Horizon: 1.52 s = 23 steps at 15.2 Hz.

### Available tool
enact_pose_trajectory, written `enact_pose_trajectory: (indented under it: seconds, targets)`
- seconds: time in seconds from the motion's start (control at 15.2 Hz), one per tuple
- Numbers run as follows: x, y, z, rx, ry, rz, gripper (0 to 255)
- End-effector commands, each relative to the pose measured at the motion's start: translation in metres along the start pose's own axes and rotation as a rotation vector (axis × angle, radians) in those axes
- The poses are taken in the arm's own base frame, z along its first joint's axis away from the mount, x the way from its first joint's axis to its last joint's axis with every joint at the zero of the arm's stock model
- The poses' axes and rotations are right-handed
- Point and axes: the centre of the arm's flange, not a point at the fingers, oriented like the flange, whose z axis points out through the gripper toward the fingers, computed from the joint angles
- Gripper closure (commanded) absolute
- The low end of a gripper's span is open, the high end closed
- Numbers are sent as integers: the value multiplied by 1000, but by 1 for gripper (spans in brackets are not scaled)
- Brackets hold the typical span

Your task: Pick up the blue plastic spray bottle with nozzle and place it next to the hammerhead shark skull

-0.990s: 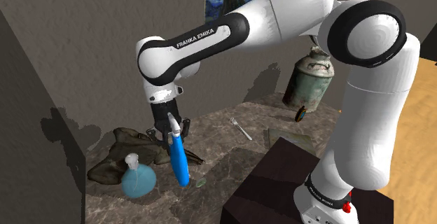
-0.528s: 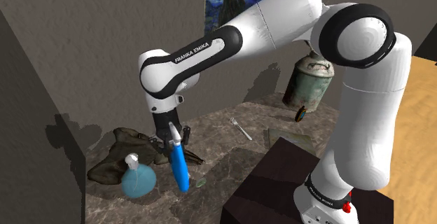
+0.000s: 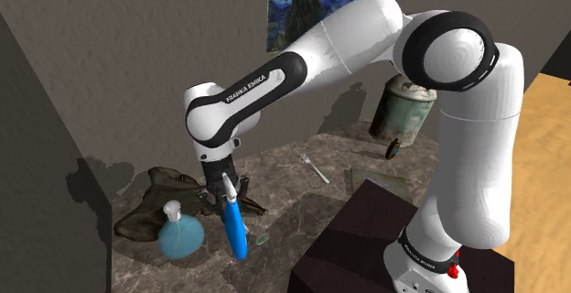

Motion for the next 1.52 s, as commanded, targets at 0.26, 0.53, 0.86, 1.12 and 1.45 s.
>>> enact_pose_trajectory:
  seconds: [0.26, 0.53, 0.86, 1.12, 1.45]
  targets:
    - [13, 0, 29, 0, 0, 0, 255]
    - [23, 0, 48, 0, 0, 0, 255]
    - [35, 0, 71, 0, 0, 0, 255]
    - [44, 0, 90, 0, 0, 0, 255]
    - [56, 0, 114, 0, 0, 0, 255]
